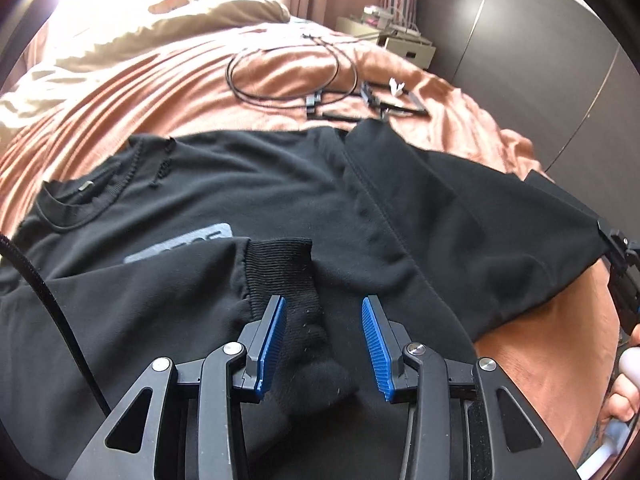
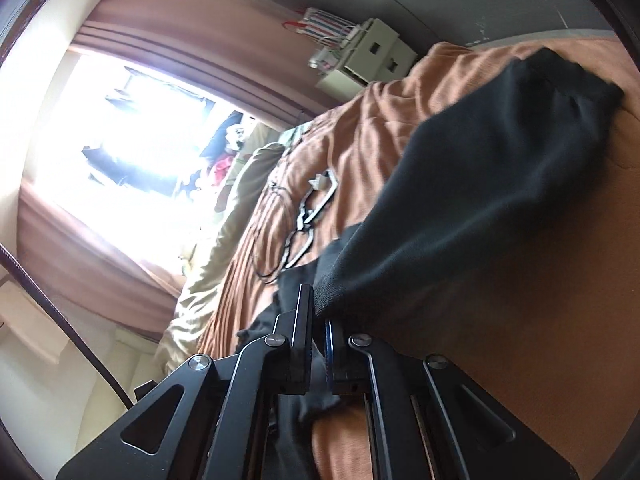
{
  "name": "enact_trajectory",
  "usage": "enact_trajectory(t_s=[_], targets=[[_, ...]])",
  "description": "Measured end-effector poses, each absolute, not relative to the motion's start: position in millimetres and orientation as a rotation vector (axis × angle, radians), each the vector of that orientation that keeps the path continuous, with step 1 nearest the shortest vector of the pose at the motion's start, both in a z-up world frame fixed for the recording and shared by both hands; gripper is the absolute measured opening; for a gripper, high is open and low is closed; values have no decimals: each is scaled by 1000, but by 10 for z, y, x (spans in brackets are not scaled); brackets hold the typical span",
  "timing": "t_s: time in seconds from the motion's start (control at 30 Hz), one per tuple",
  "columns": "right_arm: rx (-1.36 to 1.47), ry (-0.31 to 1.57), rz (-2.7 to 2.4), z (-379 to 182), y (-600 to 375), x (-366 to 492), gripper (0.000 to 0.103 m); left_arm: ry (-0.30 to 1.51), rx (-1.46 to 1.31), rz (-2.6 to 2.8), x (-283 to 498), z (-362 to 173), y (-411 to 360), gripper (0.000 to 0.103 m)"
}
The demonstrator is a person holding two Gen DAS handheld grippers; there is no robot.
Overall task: Fold small clothes
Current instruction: 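Open the left gripper off the cuff while the right gripper holds the sleeve, then lay the held sleeve across the sweatshirt body with the right gripper, release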
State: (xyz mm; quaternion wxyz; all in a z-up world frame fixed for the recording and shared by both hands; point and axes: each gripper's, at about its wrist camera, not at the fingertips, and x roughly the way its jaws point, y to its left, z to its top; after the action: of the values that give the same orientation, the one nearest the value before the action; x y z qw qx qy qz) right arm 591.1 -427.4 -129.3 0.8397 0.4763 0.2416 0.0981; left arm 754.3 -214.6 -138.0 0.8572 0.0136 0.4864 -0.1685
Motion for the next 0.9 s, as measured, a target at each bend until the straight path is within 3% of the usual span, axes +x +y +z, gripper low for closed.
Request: enact_trajectory(t_s=[0.57,0.9], targets=[[927,462,485,-1026,-3368,6185,1,939,12,-287,7038,-939,-1355,42],[825,581,639,-1196,-2498,6668,1,914,-27,-197,6853,-752,-766,42]])
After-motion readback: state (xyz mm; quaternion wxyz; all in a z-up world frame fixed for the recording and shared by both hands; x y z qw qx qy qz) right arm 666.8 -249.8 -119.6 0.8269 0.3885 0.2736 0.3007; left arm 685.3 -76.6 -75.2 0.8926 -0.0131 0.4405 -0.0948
